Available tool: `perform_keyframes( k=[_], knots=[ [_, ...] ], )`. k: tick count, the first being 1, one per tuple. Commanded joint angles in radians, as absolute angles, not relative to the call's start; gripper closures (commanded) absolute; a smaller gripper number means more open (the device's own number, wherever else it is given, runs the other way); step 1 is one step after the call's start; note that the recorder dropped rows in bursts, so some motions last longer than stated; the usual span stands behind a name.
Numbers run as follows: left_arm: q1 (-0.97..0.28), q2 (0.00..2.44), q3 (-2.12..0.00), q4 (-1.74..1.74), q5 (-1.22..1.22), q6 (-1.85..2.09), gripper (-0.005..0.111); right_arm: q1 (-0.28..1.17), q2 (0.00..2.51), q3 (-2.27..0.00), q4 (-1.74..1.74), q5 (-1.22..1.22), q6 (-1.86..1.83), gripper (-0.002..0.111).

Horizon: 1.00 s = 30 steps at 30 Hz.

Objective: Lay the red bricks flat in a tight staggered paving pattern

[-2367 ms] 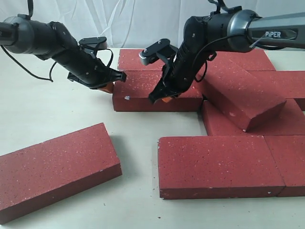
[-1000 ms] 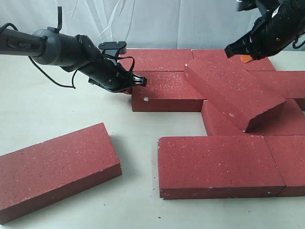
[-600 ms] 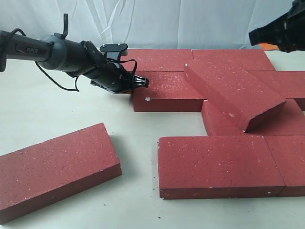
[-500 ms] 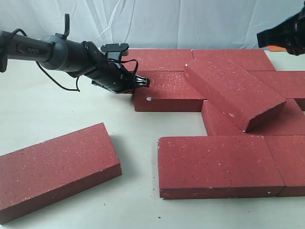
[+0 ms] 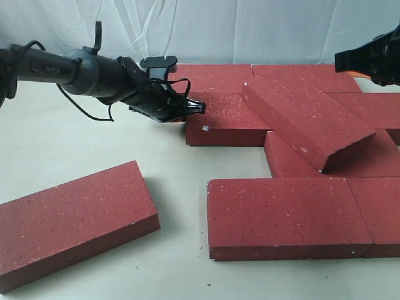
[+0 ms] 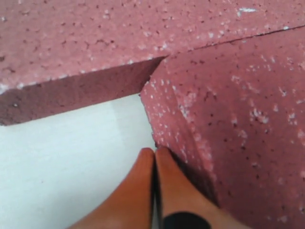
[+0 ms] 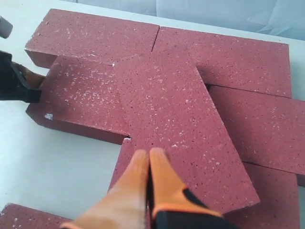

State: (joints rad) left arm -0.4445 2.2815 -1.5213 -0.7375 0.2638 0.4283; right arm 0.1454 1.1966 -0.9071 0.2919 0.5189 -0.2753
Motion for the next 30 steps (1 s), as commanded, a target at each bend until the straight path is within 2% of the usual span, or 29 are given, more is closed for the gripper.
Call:
perform_keyframes(
  k=[1,14,22,30],
  knots=[
    [-0.451,2.289,-1.527,-0.747,0.260,0.430,0.107,0.141,1.196,-0.903,0.332,0.506,-0.311,0.109],
    [-0.414,2.270,-1.527,-0.676,0.303,0.428,0.107,0.141,1.196,-0.903,0.348,0.506,-0.343,0.109],
    [-0.364,2.228,-1.527,-0.527,0.445,0.346,0.107,0.141,1.196,-0.903,0.350,0.503,-0.345,0.109],
    [-0.421,2.229,-1.527,-0.546,0.440,0.348,0.107,0.141,1.196,-0.903,0.367,0.499,-0.347,0.109]
  ],
)
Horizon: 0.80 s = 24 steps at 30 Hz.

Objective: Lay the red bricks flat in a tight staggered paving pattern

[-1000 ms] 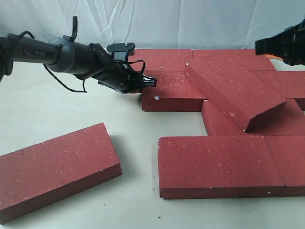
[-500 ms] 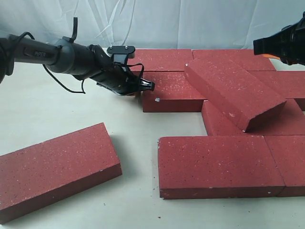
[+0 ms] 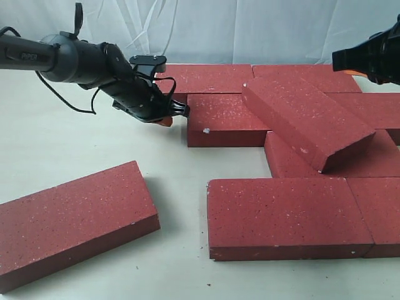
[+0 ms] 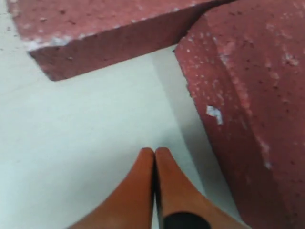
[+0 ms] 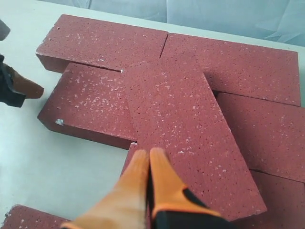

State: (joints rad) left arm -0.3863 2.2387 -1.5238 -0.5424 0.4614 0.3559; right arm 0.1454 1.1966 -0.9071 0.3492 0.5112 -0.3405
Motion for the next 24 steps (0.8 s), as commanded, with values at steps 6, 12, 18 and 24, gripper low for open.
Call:
perform_keyframes(
  k=[6,12,18,24],
  knots=[
    [-0.475,2.268,-1.527,-0.603,0.372,0.348,0.107,0.141,1.196,-0.903,0.368,0.499,-0.347,0.109],
    [-0.490,2.268,-1.527,-0.612,0.342,0.348,0.107,0.141,1.196,-0.903,0.368,0.499,-0.347,0.109],
    [-0.514,2.268,-1.527,-0.639,0.315,0.348,0.107,0.141,1.196,-0.903,0.370,0.497,-0.347,0.109],
    [-0.521,2.296,-1.527,-0.659,0.316,0.348,0.107,0.141,1.196,-0.903,0.370,0.497,-0.347,0.109]
  ],
)
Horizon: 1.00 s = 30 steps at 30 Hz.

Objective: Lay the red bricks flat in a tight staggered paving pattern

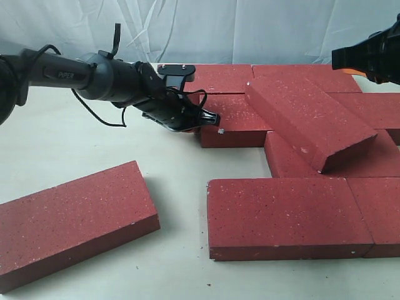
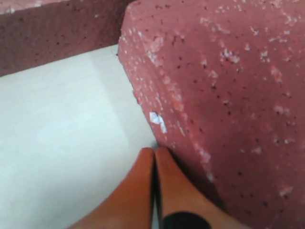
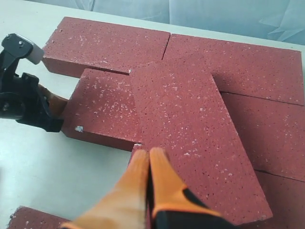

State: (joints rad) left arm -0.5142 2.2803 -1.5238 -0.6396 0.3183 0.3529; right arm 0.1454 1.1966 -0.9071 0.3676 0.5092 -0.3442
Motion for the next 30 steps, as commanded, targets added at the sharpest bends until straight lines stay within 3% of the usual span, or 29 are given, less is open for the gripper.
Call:
perform_keyframes(
  k=[1,14,30],
  knots=[
    [-0.521,2.298,-1.527,-0.655,0.313,0.348,0.107,0.141,1.196,-0.903,0.370,0.497,-0.347,0.109],
    [-0.424,2.243,-1.537,-0.539,0.456,0.346,0.107,0.141,1.196,-0.903,0.372,0.493,-0.347,0.109],
    [-0.519,2.288,-1.550,-0.618,0.356,0.346,0.107,0.141,1.198,-0.903,0.376,0.491,-0.347,0.109]
  ],
)
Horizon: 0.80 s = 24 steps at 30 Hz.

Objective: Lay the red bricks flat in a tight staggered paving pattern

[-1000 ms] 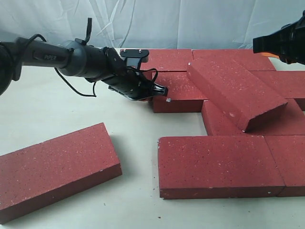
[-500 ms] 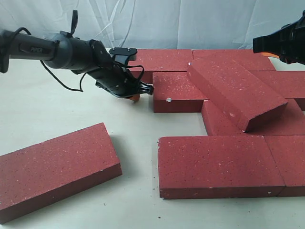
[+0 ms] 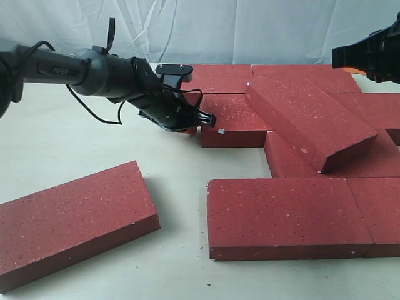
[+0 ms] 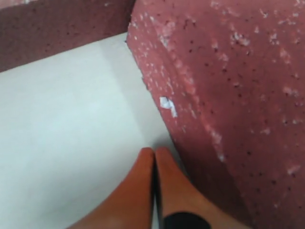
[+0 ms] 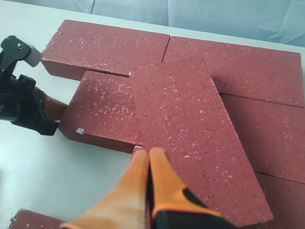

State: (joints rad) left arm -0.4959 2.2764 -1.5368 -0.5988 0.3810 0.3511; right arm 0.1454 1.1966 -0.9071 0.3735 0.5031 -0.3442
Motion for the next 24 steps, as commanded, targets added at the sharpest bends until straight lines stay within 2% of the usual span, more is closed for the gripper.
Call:
perform_keyframes(
  k=[1,14,24],
  knots=[
    [-0.522,2.292,-1.556,-0.620,0.355,0.346,0.107,0.141,1.198,-0.903,0.376,0.491,-0.347,0.109],
    [-0.553,2.351,-1.624,-0.618,0.389,0.346,0.107,0.141,1.198,-0.903,0.376,0.491,-0.347,0.109],
    [-0.480,2.337,-1.625,-0.539,0.486,0.306,0.107,0.141,1.198,-0.903,0.376,0.491,-0.349,0.109]
  ],
)
